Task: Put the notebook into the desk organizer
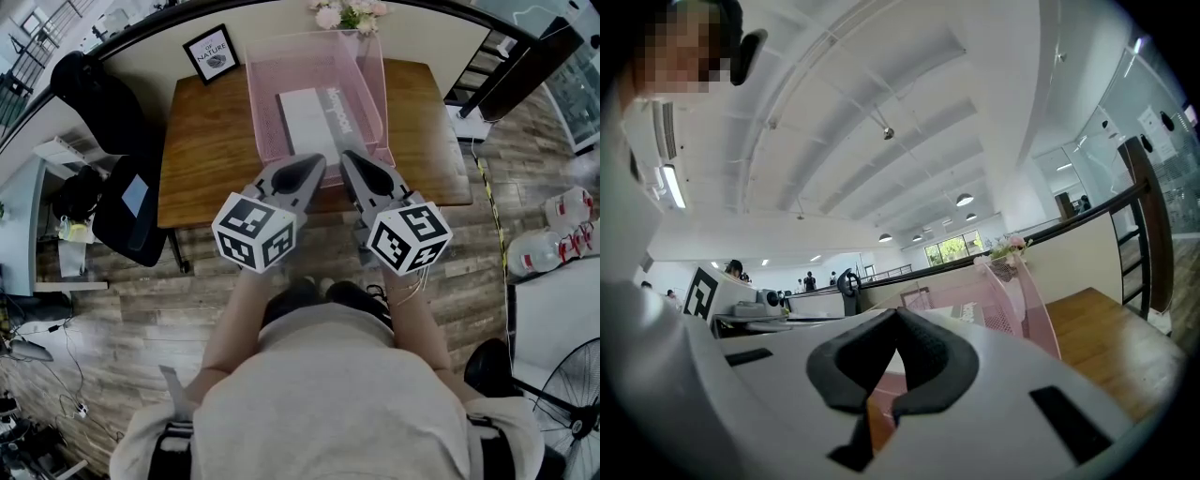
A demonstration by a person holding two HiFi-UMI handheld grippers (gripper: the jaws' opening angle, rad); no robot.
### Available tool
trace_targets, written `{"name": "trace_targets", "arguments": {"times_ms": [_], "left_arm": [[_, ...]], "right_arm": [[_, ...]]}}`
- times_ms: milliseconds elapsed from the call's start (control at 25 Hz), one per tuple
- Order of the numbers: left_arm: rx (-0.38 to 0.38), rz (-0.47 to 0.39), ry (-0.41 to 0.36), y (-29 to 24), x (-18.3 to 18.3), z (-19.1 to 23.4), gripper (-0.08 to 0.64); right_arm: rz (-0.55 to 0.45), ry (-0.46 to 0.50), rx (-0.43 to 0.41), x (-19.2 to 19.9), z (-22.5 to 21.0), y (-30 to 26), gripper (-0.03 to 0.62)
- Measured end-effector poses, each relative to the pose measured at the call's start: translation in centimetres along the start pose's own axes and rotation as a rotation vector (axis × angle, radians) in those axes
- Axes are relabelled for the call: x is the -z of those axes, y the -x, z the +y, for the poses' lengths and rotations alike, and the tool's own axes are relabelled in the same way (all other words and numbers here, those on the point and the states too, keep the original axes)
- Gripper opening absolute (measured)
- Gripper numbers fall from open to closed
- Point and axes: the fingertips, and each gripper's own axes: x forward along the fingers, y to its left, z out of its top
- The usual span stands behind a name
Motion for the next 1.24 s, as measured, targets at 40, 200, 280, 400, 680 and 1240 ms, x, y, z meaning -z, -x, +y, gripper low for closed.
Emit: {"name": "trace_targets", "arguments": {"times_ms": [40,200,280,400,680,1240], "left_arm": [[0.000,0.000,0.002,0.0,0.0,0.0,0.012],[-0.005,0.002,0.005,0.0,0.1,0.2,0.013],[-0.006,0.000,0.008,0.0,0.1,0.2,0.013],[-0.002,0.004,0.010,0.0,0.2,0.2,0.014],[0.005,0.025,0.023,-0.2,0.8,0.3,0.013],[-0.003,0.021,0.032,-0.3,1.0,0.1,0.014]], "right_arm": [[-0.004,-0.003,0.003,0.0,-0.1,0.0,0.009],[-0.012,-0.004,0.011,-0.2,-0.2,0.0,0.009],[-0.014,-0.001,0.012,-0.2,-0.2,0.0,0.009],[0.002,0.003,-0.001,0.1,0.1,-0.2,0.009],[0.041,0.010,-0.025,0.8,0.2,-0.6,0.009],[0.031,-0.012,-0.022,1.0,0.0,-0.4,0.009]]}}
